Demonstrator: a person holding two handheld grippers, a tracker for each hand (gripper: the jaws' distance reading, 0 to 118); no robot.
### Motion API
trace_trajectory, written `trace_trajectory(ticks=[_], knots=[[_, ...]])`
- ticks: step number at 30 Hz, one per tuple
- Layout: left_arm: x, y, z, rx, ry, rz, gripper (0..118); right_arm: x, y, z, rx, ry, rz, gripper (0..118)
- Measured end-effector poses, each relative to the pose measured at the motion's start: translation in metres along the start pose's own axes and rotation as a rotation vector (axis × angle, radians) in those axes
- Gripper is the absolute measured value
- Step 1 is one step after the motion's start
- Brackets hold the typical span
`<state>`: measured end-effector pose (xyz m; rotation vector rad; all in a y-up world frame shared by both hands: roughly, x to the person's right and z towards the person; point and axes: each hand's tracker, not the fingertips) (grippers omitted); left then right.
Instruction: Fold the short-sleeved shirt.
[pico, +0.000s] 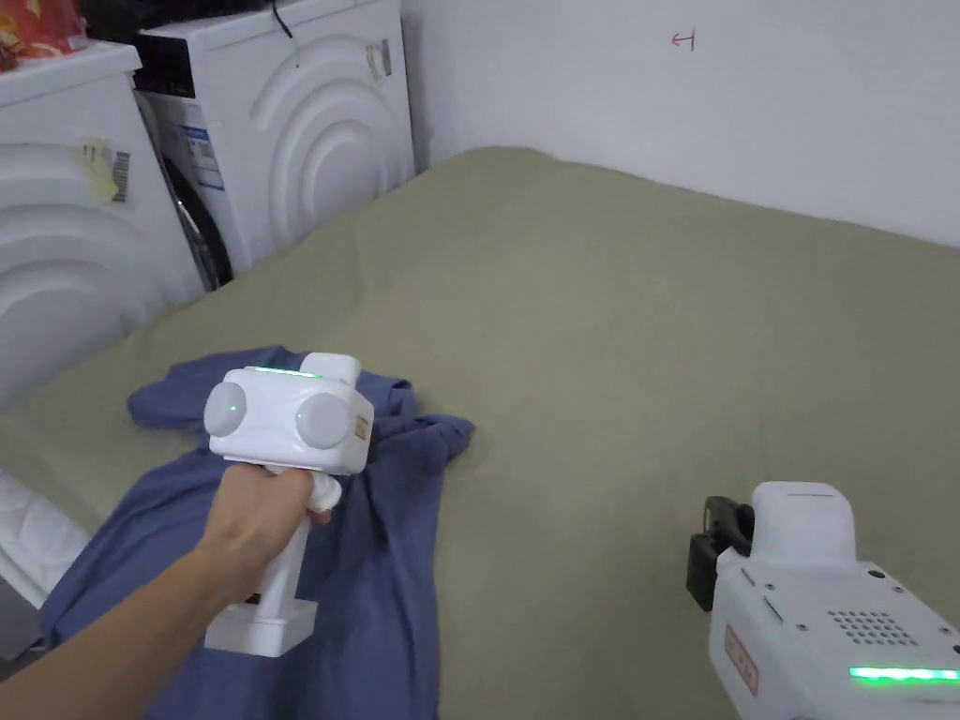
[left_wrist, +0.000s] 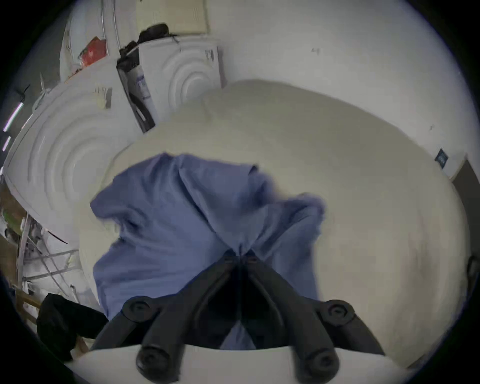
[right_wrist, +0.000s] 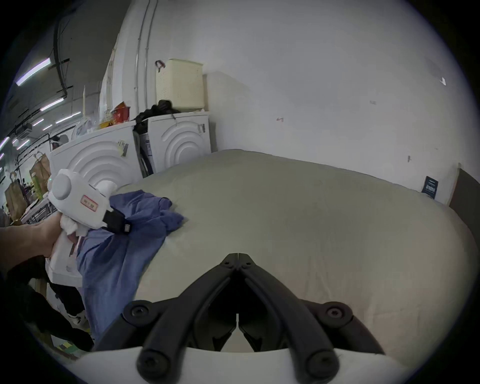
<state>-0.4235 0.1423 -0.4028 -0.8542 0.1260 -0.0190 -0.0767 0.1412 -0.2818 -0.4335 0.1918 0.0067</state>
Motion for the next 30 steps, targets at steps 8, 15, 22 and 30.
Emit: trace_trajectory(ticks=[8,15,22,30], knots=[[0.108,0.033,0.107,0.09,-0.2,-0.12,0,0.082,0.007,0.094,0.089,-0.167,-0.052,0],[0.275,0.042,0.171,0.16,-0.439,-0.309,0,0.163,0.0,0.175,0.142,-0.333,-0.085,0],[0.462,0.014,0.197,0.131,-0.713,-0.465,0,0.241,-0.026,0.234,0.125,-0.534,-0.136,0],[0.614,-0.036,0.156,0.015,-0.866,-0.576,0,0.304,-0.066,0.252,0.071,-0.658,-0.22,0]])
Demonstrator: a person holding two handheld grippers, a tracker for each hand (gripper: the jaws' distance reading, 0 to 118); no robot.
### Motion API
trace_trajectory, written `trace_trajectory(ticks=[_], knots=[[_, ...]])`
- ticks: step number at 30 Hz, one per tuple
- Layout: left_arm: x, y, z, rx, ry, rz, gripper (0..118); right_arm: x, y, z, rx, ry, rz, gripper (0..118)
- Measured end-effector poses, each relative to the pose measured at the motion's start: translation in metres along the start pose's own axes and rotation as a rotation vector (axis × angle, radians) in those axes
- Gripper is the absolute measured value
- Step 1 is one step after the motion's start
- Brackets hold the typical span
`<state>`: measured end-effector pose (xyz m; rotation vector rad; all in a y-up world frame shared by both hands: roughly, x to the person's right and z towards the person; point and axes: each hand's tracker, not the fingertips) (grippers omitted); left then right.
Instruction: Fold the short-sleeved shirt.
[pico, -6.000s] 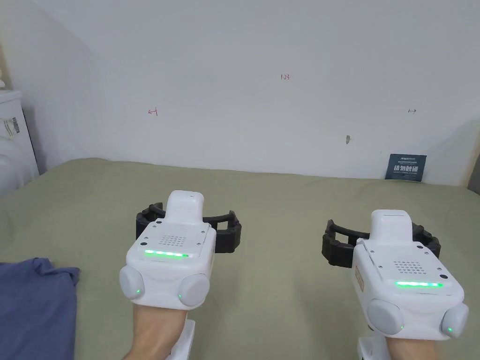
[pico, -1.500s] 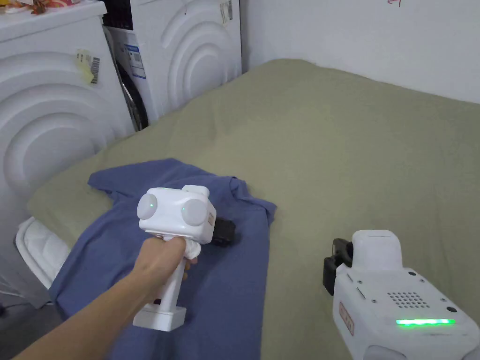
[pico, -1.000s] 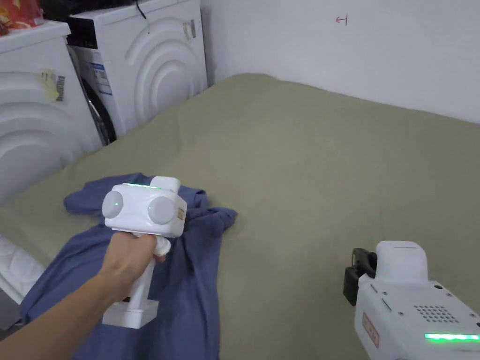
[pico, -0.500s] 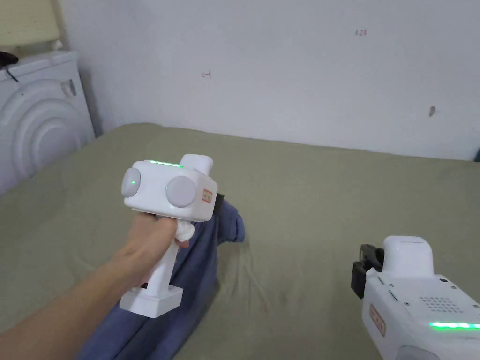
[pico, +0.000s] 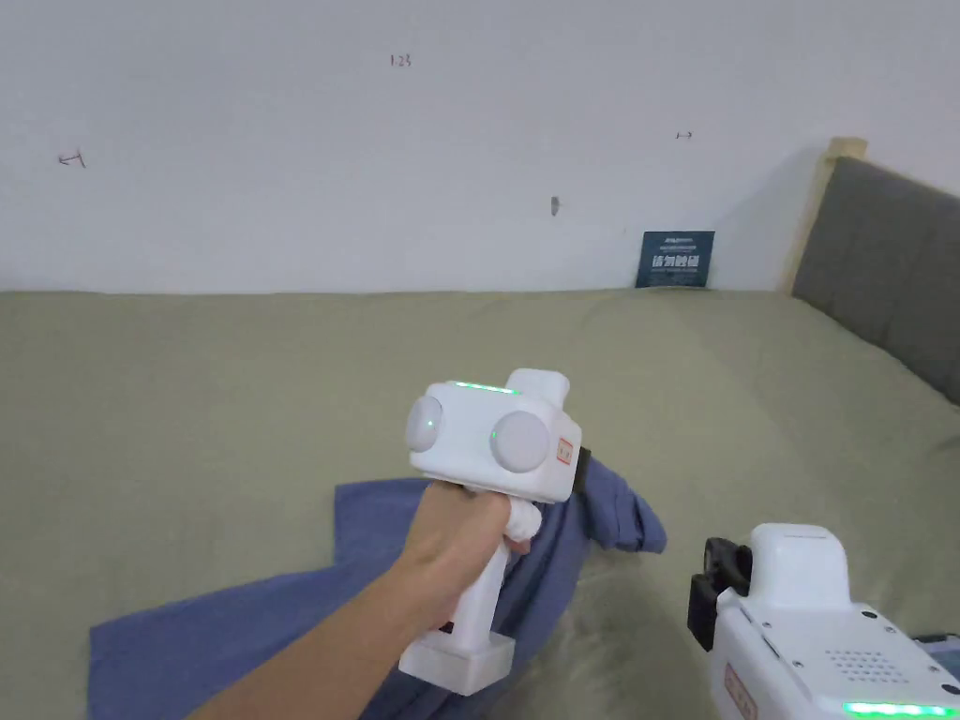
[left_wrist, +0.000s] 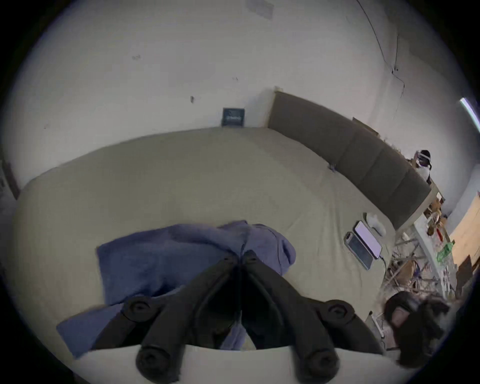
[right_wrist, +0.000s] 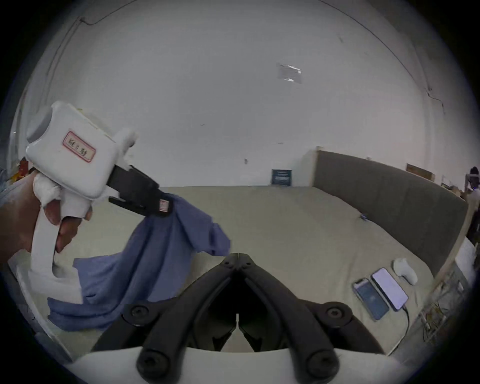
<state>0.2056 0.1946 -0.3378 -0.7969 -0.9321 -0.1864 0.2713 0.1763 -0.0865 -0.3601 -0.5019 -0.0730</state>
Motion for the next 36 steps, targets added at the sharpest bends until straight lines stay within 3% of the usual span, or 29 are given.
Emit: trace_trajectory(ticks=[6,11,12,13,14,15,16,17,21,22,23,24,32,36], knots=[[-0.014,-0.04,-0.102,-0.169,-0.003,0.037,0,0.019,-0.024,-0.03,-0.067,-0.034,-0.015,0],[-0.024,-0.055,-0.121,-0.194,-0.004,0.045,1,0.022,-0.035,-0.05,-0.104,-0.035,-0.039,0],[-0.028,-0.058,-0.12,-0.182,-0.018,0.049,6,0.02,-0.037,-0.052,-0.11,-0.034,-0.034,0],[-0.031,-0.058,-0.117,-0.163,-0.032,0.05,23,0.018,-0.038,-0.052,-0.11,-0.033,-0.032,0],[-0.03,-0.061,-0.11,-0.162,-0.032,0.048,71,0.016,-0.038,-0.052,-0.113,-0.032,-0.032,0],[-0.032,-0.063,-0.103,-0.14,-0.013,0.049,104,0.013,-0.038,-0.052,-0.115,-0.029,-0.034,0],[-0.035,-0.065,-0.091,-0.074,0.028,0.038,118,0.01,-0.038,-0.05,-0.111,-0.022,-0.035,0],[-0.038,-0.064,-0.076,-0.009,0.054,0.026,117,0.007,-0.037,-0.048,-0.106,-0.018,-0.033,0],[-0.052,-0.078,0.004,0.121,0.147,0.038,92,-0.009,-0.03,-0.039,-0.094,0.008,-0.018,0],[-0.058,-0.083,0.032,0.16,0.162,0.057,74,-0.014,-0.028,-0.035,-0.087,0.013,-0.014,0],[-0.062,-0.089,0.055,0.191,0.191,0.063,18,-0.019,-0.026,-0.031,-0.074,0.027,-0.012,0],[-0.066,-0.099,0.079,0.224,0.251,0.064,0,-0.023,-0.024,-0.026,-0.067,0.035,-0.004,0],[-0.109,-0.201,0.261,0.387,0.554,0.16,0,-0.059,-0.01,0.016,0.004,0.1,-0.013,0],[-0.122,-0.226,0.308,0.412,0.604,0.203,0,-0.074,-0.008,0.029,0.041,0.121,0.001,0]])
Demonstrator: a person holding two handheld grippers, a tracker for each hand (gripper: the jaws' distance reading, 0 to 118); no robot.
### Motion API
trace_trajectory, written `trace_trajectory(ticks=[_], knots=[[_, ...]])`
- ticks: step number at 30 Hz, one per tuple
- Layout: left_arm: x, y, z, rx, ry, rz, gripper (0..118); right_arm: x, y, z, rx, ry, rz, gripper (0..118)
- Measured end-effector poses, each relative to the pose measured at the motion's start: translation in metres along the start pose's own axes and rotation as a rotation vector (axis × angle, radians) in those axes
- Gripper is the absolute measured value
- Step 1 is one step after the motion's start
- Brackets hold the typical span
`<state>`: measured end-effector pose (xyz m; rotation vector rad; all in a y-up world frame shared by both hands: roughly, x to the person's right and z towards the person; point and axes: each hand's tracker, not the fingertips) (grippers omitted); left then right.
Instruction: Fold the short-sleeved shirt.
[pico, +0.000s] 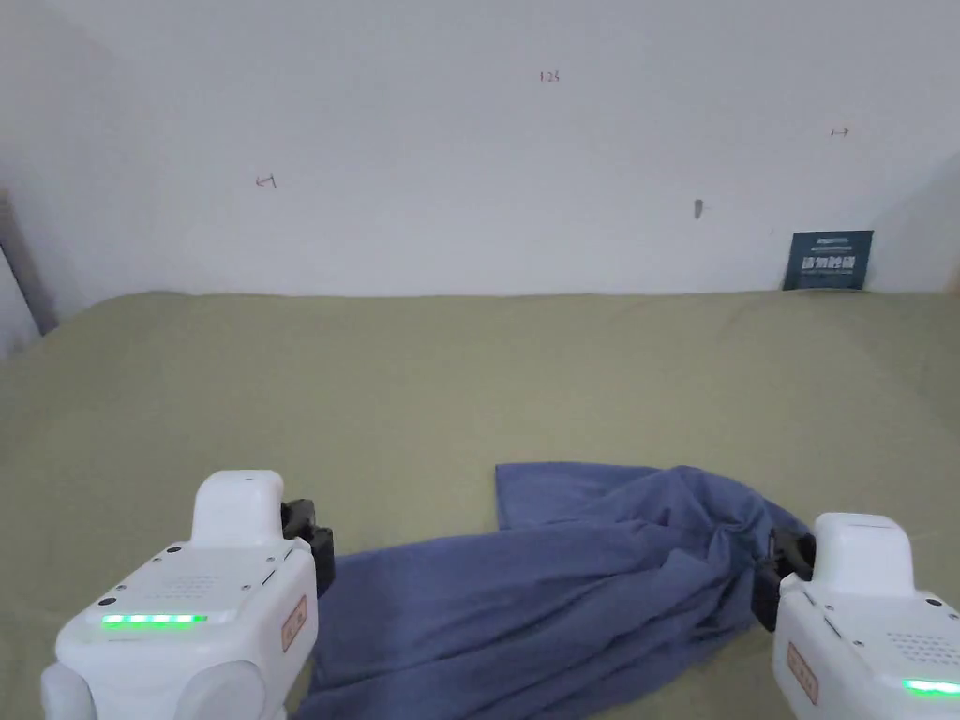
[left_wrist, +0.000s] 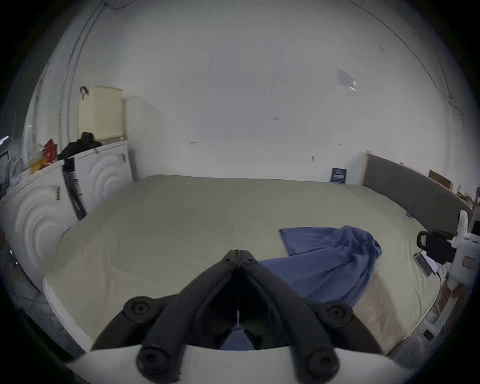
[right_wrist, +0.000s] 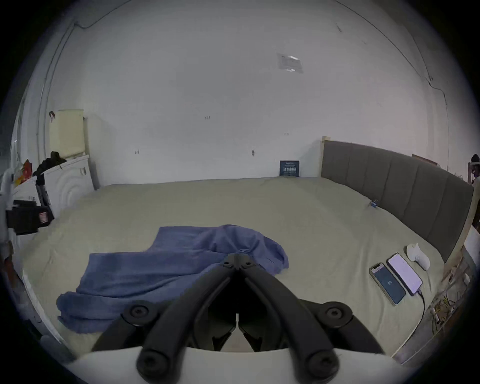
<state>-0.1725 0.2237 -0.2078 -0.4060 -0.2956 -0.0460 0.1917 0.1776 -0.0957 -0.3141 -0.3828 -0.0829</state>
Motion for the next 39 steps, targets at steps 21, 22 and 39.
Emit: trace_trajectory(ticks=[21,22,39], knots=[[-0.036,-0.029,-0.237,-0.53,-0.007,0.065,12,-0.017,-0.023,-0.068,-0.119,0.05,0.034,0],[-0.037,-0.032,-0.25,-0.546,0.009,0.054,37,-0.015,-0.025,-0.074,-0.13,0.045,0.04,0],[-0.009,-0.037,-0.255,-0.579,-0.034,-0.08,1,0.048,-0.026,-0.147,-0.272,-0.064,0.0,0]])
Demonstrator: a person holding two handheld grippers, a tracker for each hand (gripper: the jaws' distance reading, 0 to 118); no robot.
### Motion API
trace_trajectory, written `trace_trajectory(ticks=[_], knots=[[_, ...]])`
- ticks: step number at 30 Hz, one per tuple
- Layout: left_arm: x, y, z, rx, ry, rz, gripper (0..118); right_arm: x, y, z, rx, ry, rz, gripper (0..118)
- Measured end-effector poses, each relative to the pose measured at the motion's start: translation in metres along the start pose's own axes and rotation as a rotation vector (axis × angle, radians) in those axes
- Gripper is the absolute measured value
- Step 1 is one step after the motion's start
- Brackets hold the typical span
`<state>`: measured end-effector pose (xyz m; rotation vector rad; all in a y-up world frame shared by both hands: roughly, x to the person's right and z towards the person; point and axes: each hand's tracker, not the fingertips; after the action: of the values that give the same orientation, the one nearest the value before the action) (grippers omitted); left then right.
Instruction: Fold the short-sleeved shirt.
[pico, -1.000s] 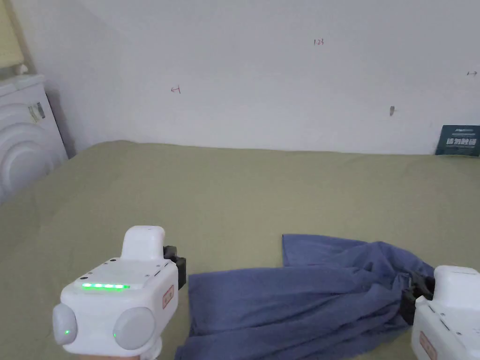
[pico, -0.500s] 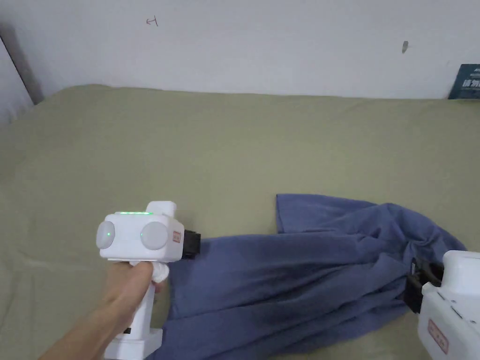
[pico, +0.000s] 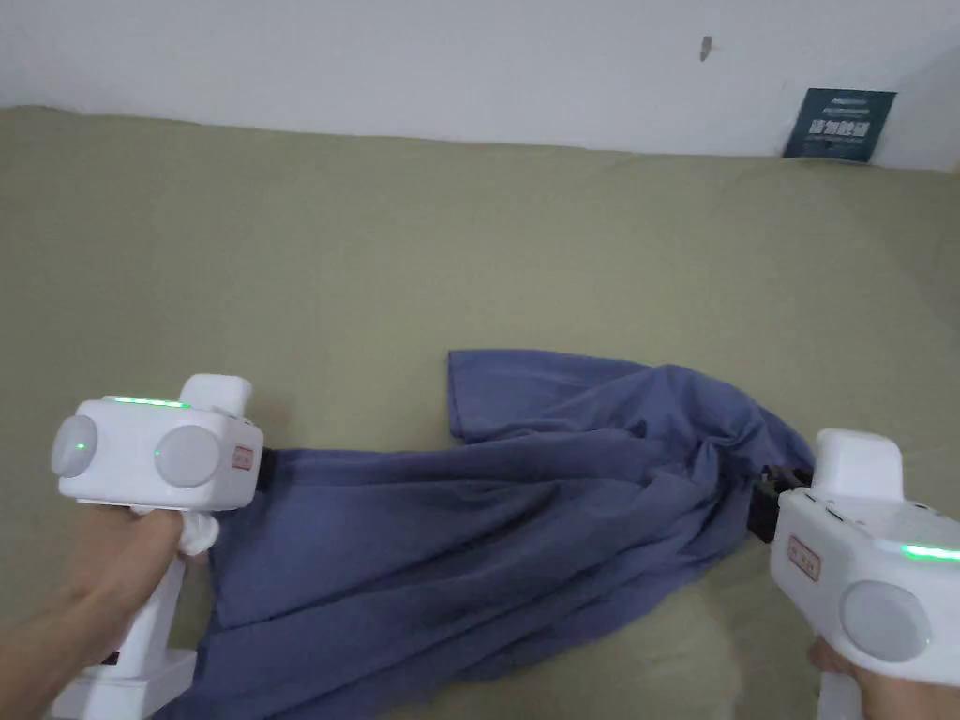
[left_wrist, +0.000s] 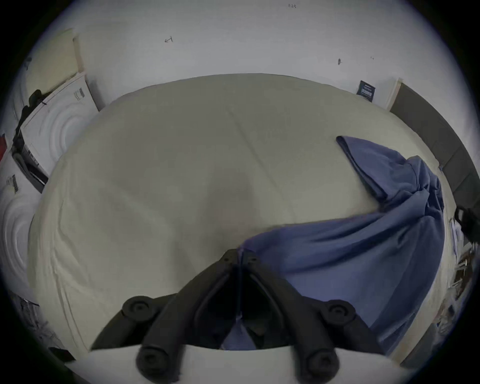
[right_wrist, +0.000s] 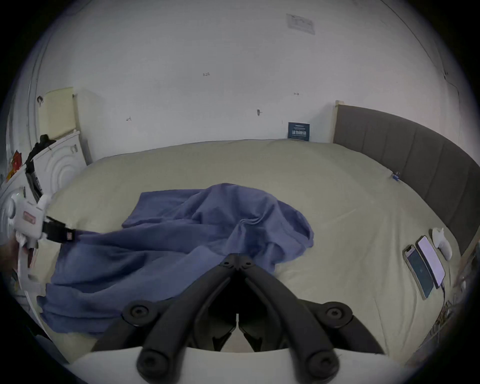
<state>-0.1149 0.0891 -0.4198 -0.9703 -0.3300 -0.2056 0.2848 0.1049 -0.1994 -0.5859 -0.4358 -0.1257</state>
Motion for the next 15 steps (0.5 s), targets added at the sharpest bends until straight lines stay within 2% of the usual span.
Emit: trace_trajectory(ticks=[4,8,10,11,12,13,14,15], knots=[[-0.003,-0.002,-0.008,-0.032,-0.025,0.03,1,0.039,0.031,-0.039,-0.11,-0.006,-0.019,0],[-0.004,-0.006,-0.011,-0.025,-0.035,0.058,1,0.059,0.053,-0.073,-0.172,-0.012,0.041,0],[-0.002,-0.006,-0.011,-0.025,-0.035,0.057,1,0.068,0.059,-0.092,-0.255,0.03,0.004,0],[-0.005,-0.005,-0.014,-0.027,-0.039,0.059,1,0.07,0.06,-0.1,-0.285,0.043,-0.004,7],[-0.006,-0.005,-0.015,-0.028,-0.044,0.062,1,0.068,0.059,-0.107,-0.313,0.052,0.003,33],[-0.007,-0.005,-0.015,-0.029,-0.051,0.067,1,0.068,0.059,-0.115,-0.3,0.034,0.012,84],[-0.008,-0.006,-0.015,-0.029,-0.058,0.078,1,0.067,0.058,-0.124,-0.326,0.022,0.026,117],[-0.011,-0.005,-0.018,-0.029,-0.065,0.089,1,0.064,0.053,-0.136,-0.395,-0.021,0.054,110]])
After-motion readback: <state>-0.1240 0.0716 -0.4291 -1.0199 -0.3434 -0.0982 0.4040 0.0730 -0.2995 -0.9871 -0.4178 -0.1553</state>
